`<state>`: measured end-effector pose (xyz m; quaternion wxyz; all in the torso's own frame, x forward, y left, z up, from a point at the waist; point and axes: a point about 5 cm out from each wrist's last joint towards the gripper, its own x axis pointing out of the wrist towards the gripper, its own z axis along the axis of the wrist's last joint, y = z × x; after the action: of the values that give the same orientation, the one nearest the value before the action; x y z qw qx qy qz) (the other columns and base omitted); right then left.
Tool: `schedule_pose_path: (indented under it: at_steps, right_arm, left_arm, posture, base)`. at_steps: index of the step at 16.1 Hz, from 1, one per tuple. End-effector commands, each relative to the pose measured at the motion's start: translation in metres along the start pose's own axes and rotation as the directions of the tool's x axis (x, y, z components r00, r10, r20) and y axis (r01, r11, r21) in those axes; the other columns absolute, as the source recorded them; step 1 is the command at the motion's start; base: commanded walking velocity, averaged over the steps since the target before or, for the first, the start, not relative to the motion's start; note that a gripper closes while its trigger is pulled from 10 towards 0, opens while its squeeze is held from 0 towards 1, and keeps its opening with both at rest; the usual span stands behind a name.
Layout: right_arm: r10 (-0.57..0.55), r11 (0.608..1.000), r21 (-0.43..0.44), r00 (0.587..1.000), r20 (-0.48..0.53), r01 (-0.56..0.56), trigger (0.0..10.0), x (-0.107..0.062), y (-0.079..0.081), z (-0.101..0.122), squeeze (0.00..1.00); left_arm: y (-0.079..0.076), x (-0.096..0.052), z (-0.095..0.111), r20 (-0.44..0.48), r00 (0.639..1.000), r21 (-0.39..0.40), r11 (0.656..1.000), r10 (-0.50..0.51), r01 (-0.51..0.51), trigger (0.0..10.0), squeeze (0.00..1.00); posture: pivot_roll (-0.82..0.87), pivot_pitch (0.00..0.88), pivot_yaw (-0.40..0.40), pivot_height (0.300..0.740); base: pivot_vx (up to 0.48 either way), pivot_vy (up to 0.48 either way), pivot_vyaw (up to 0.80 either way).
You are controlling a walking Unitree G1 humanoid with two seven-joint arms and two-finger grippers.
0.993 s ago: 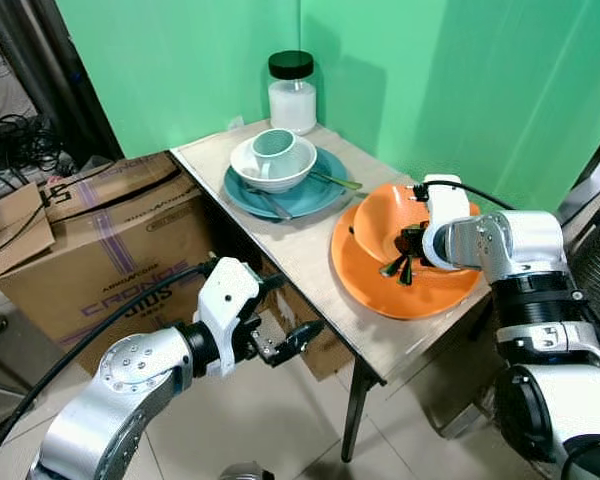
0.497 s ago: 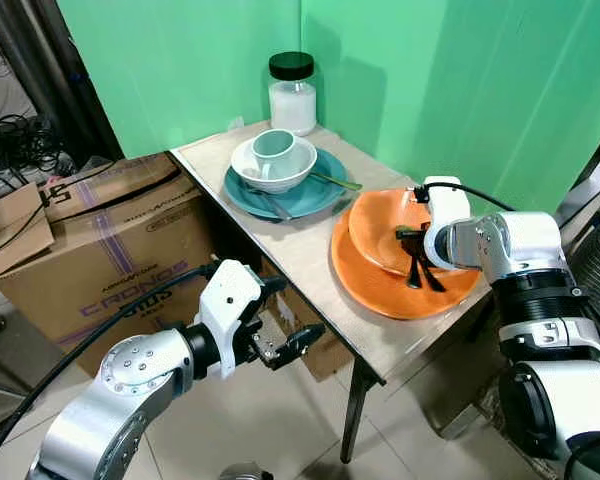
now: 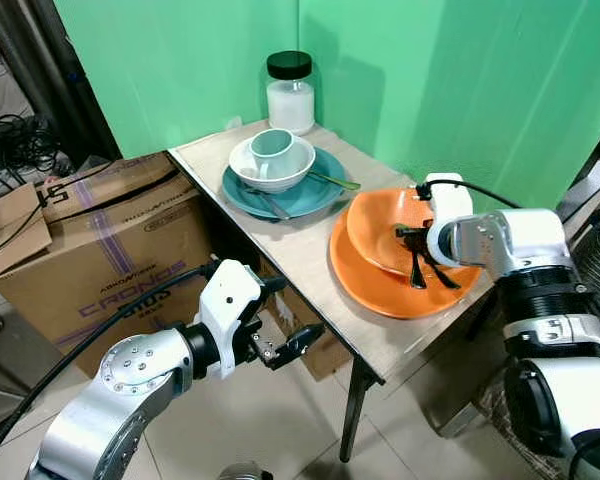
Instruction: Setting the table
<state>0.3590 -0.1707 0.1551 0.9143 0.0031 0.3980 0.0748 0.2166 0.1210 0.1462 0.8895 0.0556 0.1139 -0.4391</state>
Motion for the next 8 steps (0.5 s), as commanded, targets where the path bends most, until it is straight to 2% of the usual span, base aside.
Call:
schedule_pose_path:
  at_steps: [1,4,5,8]
  right_arm:
    - [0.027,0.999,-0.027,0.997,0.070,-0.026,0.0,-0.010,0.004,0.015,0.00]
    - [0.044,0.998,-0.055,0.990,0.132,-0.037,0.0,-0.020,0.002,0.024,0.00]
    - [0.066,0.996,-0.077,0.979,0.193,-0.052,0.0,-0.027,0.003,0.026,0.00]
    - [0.115,0.987,-0.141,0.966,0.231,-0.083,0.0,-0.032,0.008,0.017,0.00]
  left_arm:
    - [0.001,-0.001,0.003,0.005,1.000,0.022,1.000,0.000,0.000,10.0,0.00]
    - [0.001,-0.001,0.004,0.007,1.000,0.029,1.000,0.005,-0.005,10.0,0.00]
    - [0.001,-0.001,0.005,0.009,1.000,0.030,1.000,0.005,-0.005,10.0,0.00]
    - [0.002,0.000,0.005,0.011,1.000,0.032,0.999,0.006,-0.006,10.0,0.00]
  posture:
    - [0.10,0.000,0.040,0.740]
    - [0.09,0.000,0.040,0.740]
    - [0.09,0.000,0.041,0.740]
    - [0.09,0.000,0.044,0.740]
  base:
    - [0.000,0.000,0.00]
    - [0.000,0.000,0.00]
    - [0.000,0.000,0.00]
    - [0.000,0.000,0.00]
